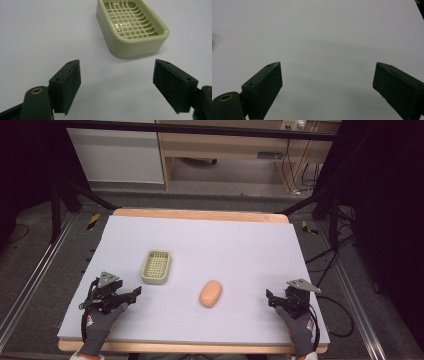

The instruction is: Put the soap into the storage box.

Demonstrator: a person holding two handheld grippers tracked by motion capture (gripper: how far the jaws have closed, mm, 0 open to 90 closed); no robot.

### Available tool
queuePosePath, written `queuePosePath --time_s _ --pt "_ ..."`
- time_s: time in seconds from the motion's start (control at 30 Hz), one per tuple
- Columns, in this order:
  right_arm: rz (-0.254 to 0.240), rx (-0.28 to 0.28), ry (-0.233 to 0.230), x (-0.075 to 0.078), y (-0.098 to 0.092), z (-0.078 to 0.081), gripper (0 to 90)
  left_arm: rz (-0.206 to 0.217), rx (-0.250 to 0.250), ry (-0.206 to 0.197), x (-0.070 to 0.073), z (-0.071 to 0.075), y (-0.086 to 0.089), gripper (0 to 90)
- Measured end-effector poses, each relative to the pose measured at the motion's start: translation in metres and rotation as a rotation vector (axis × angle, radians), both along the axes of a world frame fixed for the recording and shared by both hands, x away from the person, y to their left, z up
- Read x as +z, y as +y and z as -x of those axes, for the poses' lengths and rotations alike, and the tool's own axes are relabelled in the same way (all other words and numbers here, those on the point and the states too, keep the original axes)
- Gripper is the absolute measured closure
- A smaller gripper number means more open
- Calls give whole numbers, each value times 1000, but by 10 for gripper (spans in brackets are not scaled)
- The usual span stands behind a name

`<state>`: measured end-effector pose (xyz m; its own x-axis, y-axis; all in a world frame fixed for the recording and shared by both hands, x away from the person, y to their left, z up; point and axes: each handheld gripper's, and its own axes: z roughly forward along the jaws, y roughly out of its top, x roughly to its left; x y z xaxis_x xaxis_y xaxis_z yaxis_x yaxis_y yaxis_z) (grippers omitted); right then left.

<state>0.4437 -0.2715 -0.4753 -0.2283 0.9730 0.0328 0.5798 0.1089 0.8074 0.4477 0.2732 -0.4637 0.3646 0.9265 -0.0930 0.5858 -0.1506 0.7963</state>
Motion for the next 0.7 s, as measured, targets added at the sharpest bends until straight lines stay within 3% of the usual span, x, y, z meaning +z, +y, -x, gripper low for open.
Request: queuePosePath --time_s 0.7 --pt "0 4 -13 2 3 4 81 -8 -91 -6 10 10 -34 260"
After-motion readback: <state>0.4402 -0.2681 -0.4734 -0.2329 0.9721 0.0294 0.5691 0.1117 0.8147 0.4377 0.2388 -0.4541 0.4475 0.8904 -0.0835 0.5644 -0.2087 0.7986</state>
